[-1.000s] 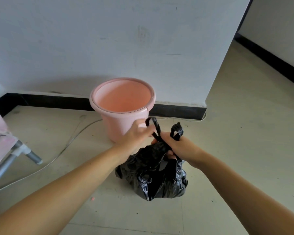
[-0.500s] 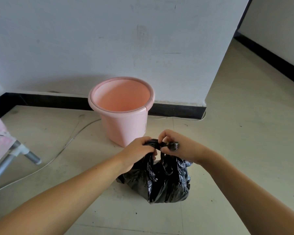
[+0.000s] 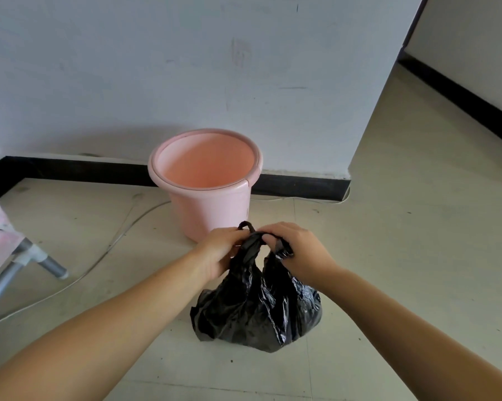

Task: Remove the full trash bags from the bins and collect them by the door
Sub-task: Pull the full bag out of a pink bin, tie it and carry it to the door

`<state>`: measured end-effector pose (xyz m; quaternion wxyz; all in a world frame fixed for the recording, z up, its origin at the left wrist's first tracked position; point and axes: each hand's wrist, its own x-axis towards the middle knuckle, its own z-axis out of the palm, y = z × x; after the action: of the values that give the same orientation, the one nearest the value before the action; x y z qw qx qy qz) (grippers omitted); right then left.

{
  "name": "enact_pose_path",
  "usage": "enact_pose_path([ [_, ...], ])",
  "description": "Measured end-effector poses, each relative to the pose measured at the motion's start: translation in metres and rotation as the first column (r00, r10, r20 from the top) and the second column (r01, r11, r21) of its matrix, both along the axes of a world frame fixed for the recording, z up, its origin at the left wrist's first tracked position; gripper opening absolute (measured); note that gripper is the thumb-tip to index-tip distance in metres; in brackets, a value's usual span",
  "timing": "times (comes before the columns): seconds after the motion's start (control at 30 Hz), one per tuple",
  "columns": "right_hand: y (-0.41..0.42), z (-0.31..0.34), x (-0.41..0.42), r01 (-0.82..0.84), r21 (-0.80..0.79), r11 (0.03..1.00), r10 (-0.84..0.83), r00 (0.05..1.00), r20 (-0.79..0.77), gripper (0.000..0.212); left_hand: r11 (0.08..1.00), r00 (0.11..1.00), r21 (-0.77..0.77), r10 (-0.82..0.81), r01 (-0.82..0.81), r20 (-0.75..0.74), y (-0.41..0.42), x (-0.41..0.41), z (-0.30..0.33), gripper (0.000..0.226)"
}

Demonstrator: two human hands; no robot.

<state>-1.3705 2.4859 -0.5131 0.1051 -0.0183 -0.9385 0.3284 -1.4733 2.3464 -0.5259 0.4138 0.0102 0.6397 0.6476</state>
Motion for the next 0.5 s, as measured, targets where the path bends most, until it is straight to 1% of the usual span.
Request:
enact_pose_path([
  [0.07,0.008,-0.009,-0.002,0.084,0.147,0.985,-0.099,0.991,0.094,0.037,0.993,0.987,-0.115,0.011,-0.030,-0.158,-0.002,-0.005,-0.004,0.013],
  [0.1,0.014,-0.013,-0.003,0.127,0.229,0.965,-0.164,0.975,0.148,0.041,0.979,0.964,-0.195,0.004,-0.057,-0.264,-0.006,-0.009,-0.006,0.015],
  [0.13,0.021,-0.018,-0.002,0.165,0.298,0.940,-0.227,0.956,0.187,0.040,0.951,0.914,-0.294,-0.032,-0.097,-0.404,-0.011,-0.014,-0.009,0.018],
  [0.17,0.028,-0.023,0.000,0.196,0.354,0.915,-0.284,0.934,0.218,0.035,0.904,0.830,-0.404,-0.117,-0.139,-0.546,-0.018,-0.020,-0.013,0.020],
  [0.2,0.035,-0.028,0.002,0.208,0.406,0.890,-0.328,0.910,0.253,0.030,0.838,0.728,-0.515,-0.240,-0.179,-0.643,-0.026,-0.025,-0.020,0.021],
  [0.23,0.041,-0.033,0.006,0.194,0.463,0.865,-0.358,0.885,0.297,0.027,0.761,0.643,-0.614,-0.367,-0.209,-0.673,-0.034,-0.030,-0.026,0.023],
  [0.27,0.046,-0.039,0.009,0.156,0.524,0.837,-0.376,0.859,0.346,0.026,0.683,0.588,-0.695,-0.473,-0.227,-0.656,-0.042,-0.034,-0.033,0.023],
  [0.3,0.051,-0.045,0.013,0.114,0.577,0.809,-0.394,0.833,0.389,0.026,0.610,0.562,-0.758,-0.551,-0.232,-0.616,-0.049,-0.038,-0.040,0.022],
  [0.37,0.060,-0.057,0.020,0.065,0.628,0.776,-0.429,0.785,0.448,0.029,0.501,0.551,-0.834,-0.639,-0.230,-0.536,-0.062,-0.046,-0.052,0.021],
  [0.43,0.070,-0.064,0.027,0.059,0.628,0.776,-0.458,0.738,0.496,0.036,0.445,0.569,-0.868,-0.663,-0.222,-0.486,-0.075,-0.054,-0.061,0.021],
  [0.5,0.082,-0.071,0.037,0.065,0.634,0.771,-0.502,0.674,0.542,0.039,0.417,0.605,-0.889,-0.664,-0.188,-0.439,-0.089,-0.062,-0.067,0.020],
])
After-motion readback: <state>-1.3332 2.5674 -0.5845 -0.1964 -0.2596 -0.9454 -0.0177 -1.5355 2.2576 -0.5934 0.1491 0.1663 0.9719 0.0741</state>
